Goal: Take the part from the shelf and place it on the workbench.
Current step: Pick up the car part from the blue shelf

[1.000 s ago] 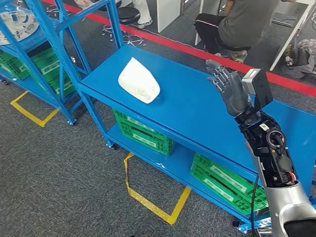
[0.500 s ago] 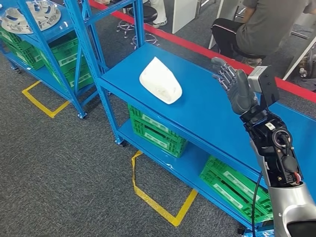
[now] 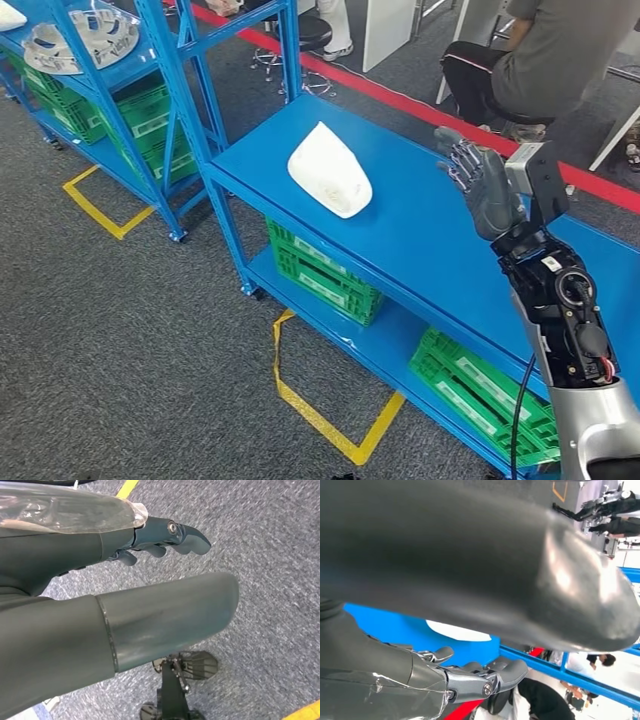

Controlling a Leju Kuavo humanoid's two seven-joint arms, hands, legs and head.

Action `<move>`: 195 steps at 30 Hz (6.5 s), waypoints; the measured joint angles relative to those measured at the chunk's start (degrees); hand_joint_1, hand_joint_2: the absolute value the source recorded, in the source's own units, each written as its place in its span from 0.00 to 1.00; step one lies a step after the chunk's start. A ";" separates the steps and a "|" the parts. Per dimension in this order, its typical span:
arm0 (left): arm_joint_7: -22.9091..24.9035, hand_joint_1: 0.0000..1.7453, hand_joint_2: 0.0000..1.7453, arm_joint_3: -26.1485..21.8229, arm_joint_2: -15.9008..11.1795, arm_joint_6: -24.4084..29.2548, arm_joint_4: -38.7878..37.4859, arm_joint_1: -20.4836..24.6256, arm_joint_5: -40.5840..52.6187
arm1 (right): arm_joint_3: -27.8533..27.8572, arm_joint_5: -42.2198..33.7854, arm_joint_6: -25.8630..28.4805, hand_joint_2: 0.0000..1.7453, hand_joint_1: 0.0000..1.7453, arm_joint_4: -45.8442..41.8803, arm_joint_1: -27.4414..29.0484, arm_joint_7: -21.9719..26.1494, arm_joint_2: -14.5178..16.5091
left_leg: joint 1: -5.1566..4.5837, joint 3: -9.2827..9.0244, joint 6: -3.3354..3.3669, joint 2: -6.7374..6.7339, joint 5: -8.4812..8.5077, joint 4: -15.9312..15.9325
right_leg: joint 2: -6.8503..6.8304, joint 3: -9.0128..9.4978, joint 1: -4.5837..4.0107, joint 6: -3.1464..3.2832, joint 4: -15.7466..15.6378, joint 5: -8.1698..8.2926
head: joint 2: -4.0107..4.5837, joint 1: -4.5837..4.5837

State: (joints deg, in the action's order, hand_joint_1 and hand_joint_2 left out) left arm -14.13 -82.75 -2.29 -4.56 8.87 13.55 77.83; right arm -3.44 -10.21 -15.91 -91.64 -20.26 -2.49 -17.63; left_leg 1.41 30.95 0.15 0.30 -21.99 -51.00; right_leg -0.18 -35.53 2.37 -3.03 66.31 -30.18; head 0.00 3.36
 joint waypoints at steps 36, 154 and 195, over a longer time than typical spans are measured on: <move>0.20 0.00 0.00 0.00 -0.07 -0.05 0.04 0.24 0.18 | 0.43 0.37 0.18 0.00 0.00 -0.03 1.46 0.06 -0.51 | -2.08 1.60 0.22 0.31 -1.60 -3.26 | 0.76 4.00 -1.85 2.43 -10.60 4.73 | 0.00 -0.76; 0.66 0.00 0.00 0.00 -0.14 -0.24 0.04 0.38 0.52 | -0.66 3.32 -0.33 0.00 0.00 1.37 -0.41 0.42 -0.82 | -1.52 1.99 -0.13 0.20 -1.44 -2.88 | 0.35 6.10 -2.19 3.30 -12.88 4.70 | 0.00 -0.72; 1.04 0.00 0.00 0.00 -0.04 -0.18 0.04 -0.12 -0.31 | -7.40 13.53 -11.26 1.00 0.00 -1.08 -1.31 -11.39 -9.07 | -1.27 1.85 -0.11 0.16 -1.39 -2.73 | 0.35 6.15 -2.39 2.78 -12.92 4.68 | 0.00 -1.53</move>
State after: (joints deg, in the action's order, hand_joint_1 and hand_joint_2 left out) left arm -13.08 -82.75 -2.33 -4.73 8.92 13.42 77.53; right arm -10.84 3.32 -27.17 -92.72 -21.57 -13.88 -26.69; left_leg 0.14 32.80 0.04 0.46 -23.39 -53.73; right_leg 0.17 -29.38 -0.03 -0.25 53.38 -25.50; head 0.00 1.83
